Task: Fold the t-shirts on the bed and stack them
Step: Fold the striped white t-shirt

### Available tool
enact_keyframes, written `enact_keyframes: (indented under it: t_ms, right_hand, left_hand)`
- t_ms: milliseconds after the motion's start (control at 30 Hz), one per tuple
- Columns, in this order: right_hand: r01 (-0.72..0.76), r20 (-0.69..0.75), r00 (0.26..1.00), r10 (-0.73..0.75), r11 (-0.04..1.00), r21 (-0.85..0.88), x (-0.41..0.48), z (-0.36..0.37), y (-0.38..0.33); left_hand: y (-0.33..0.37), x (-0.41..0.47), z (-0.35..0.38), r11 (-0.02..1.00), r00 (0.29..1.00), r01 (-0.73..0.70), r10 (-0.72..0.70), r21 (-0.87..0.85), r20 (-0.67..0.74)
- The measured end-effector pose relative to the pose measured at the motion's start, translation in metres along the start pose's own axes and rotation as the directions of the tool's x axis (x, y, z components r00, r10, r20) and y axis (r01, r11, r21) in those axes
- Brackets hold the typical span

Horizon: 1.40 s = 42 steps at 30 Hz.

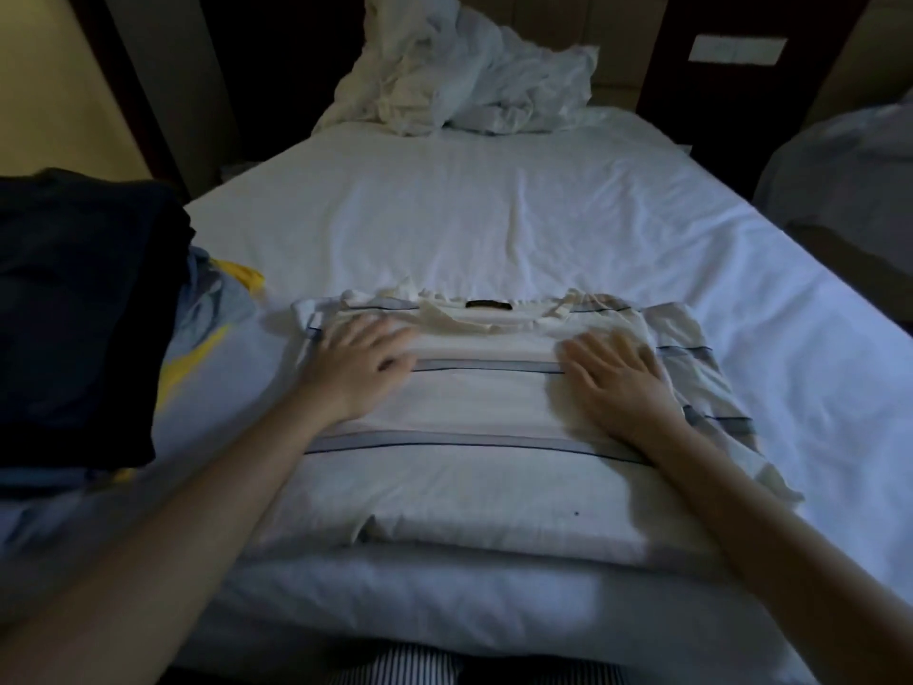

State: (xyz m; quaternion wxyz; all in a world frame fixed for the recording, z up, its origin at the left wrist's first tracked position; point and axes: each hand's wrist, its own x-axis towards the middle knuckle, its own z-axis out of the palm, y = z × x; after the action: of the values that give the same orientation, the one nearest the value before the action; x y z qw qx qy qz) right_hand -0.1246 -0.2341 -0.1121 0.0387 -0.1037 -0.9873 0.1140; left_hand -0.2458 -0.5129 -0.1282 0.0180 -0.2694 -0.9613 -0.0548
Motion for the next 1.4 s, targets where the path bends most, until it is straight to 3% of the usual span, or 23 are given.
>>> enact_keyframes:
  t_ms: [67,267,367,467,567,700,900,1000,1100,1167,1200,1267,1333,1400]
  right_hand:
    - [-0.066,0.032,0.997,0.067,0.998,-0.019,0.000,-0.005,0.012]
    - [-0.096,0.052,0.994,0.098,0.994,-0.043,0.001,-0.003,0.006]
    - [-0.122,-0.025,0.992,0.120,0.986,-0.115,-0.015,-0.014,-0.015]
    - [-0.003,-0.103,0.995,-0.007,0.995,-0.099,-0.053,-0.016,-0.058]
    - [0.118,-0.007,0.993,-0.119,0.990,-0.075,-0.096,0.004,-0.068]
    - [0.017,-0.069,0.998,-0.016,1.000,0.006,-0.112,0.015,-0.036]
    - [-0.012,-0.102,0.995,0.006,0.998,-0.061,-0.119,0.017,-0.047]
    - [0.021,-0.175,0.984,-0.013,0.999,0.047,-0.145,0.019,-0.073]
    - [0.130,-0.398,0.917,-0.008,0.951,0.282,-0.177,0.032,-0.108]
    - [0.039,-0.325,0.928,0.182,0.820,0.570,-0.195,0.025,-0.129]
    - [-0.064,-0.212,0.928,0.307,0.691,0.720,-0.201,0.022,-0.136]
    - [-0.264,0.112,0.866,0.487,0.255,0.930,-0.204,0.013,-0.151]
    - [-0.322,0.390,0.779,0.491,-0.220,0.921,-0.198,0.007,-0.161]
    - [-0.310,0.529,0.701,0.479,-0.464,0.830,-0.184,0.004,-0.166]
  left_hand:
    - [-0.015,0.002,0.004,0.997,0.997,0.077,-0.077,-0.012,-0.017]
    - [0.001,-0.004,0.002,0.995,0.994,0.100,-0.101,-0.010,-0.049]
    - [0.027,-0.020,-0.023,0.994,0.993,0.110,-0.109,0.001,-0.036]
    - [0.071,-0.060,-0.035,1.000,0.991,-0.013,0.011,-0.021,-0.131]
    - [0.076,-0.109,-0.014,0.993,0.993,-0.105,0.102,-0.050,-0.056]
    - [0.055,-0.123,0.003,1.000,0.999,0.005,-0.006,-0.008,-0.052]
    - [0.064,-0.124,-0.001,1.000,0.999,0.027,-0.027,0.001,-0.042]
    - [0.067,-0.124,-0.003,1.000,1.000,0.028,-0.029,0.011,0.007]
    - [0.067,-0.121,-0.010,1.000,0.997,0.010,-0.012,0.025,0.077]
    - [0.068,-0.119,-0.021,1.000,0.988,0.003,-0.005,0.013,0.153]
    - [0.068,-0.115,-0.028,1.000,0.983,-0.009,0.006,0.016,0.184]
    - [0.072,-0.103,-0.043,0.996,0.976,-0.064,0.049,0.064,0.211]
    - [0.077,-0.083,-0.056,0.994,0.971,-0.092,0.075,0.064,0.225]
    - [0.080,-0.061,-0.062,0.993,0.962,-0.106,0.114,-0.042,0.250]
